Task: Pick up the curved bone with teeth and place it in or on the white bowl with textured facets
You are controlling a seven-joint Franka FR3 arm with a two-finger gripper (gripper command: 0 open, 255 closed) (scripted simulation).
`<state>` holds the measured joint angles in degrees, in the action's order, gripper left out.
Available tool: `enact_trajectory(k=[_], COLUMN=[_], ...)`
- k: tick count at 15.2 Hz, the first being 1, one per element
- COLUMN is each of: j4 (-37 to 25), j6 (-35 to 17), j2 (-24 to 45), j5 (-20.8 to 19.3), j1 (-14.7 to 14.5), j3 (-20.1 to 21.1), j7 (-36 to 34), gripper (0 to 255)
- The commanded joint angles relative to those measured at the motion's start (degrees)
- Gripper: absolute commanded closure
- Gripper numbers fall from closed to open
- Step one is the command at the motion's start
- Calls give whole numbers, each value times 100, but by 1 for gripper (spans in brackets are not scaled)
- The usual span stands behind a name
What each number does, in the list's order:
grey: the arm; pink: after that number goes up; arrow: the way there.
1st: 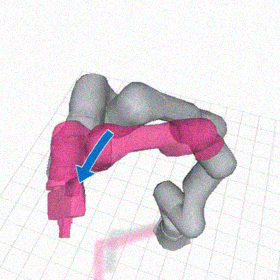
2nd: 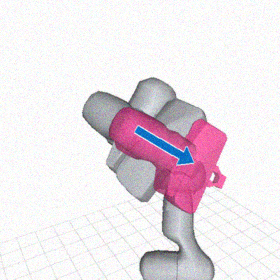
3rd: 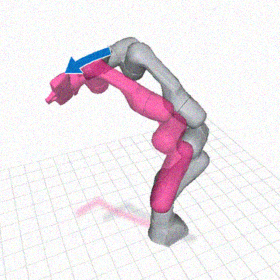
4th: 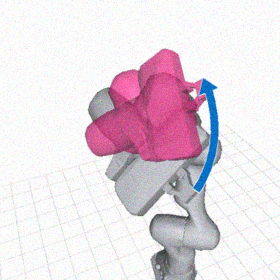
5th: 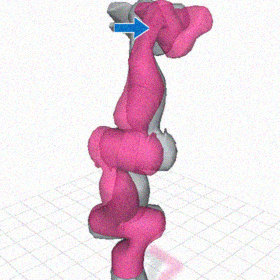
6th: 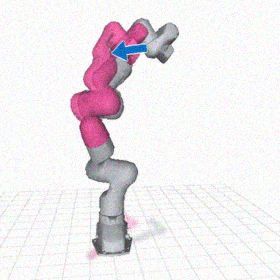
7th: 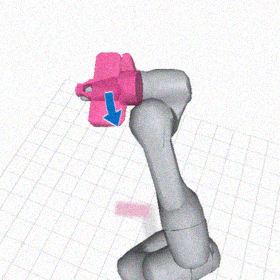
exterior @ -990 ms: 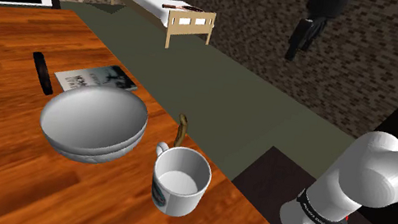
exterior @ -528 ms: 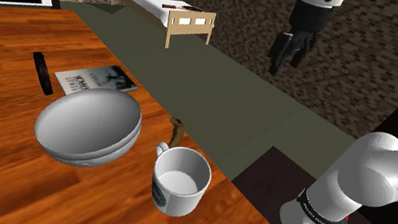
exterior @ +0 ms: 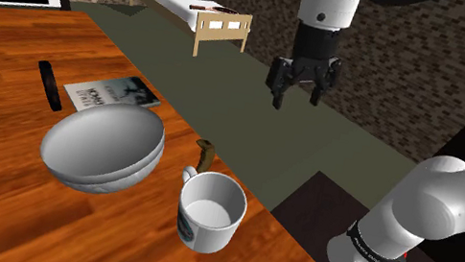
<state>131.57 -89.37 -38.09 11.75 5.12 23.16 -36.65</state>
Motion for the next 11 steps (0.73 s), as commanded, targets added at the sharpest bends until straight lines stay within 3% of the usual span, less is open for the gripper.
enact_trajectory(k=[1, 6, 11], j4=[-67, -416, -903], j6=[-122, -558, -1121], j2=[250, 1111, 2201], j5=[236, 644, 745], j1=[87, 367, 664], j3=[281, 988, 1658], j7=[-615, -2065, -3547], gripper=[0, 0, 0])
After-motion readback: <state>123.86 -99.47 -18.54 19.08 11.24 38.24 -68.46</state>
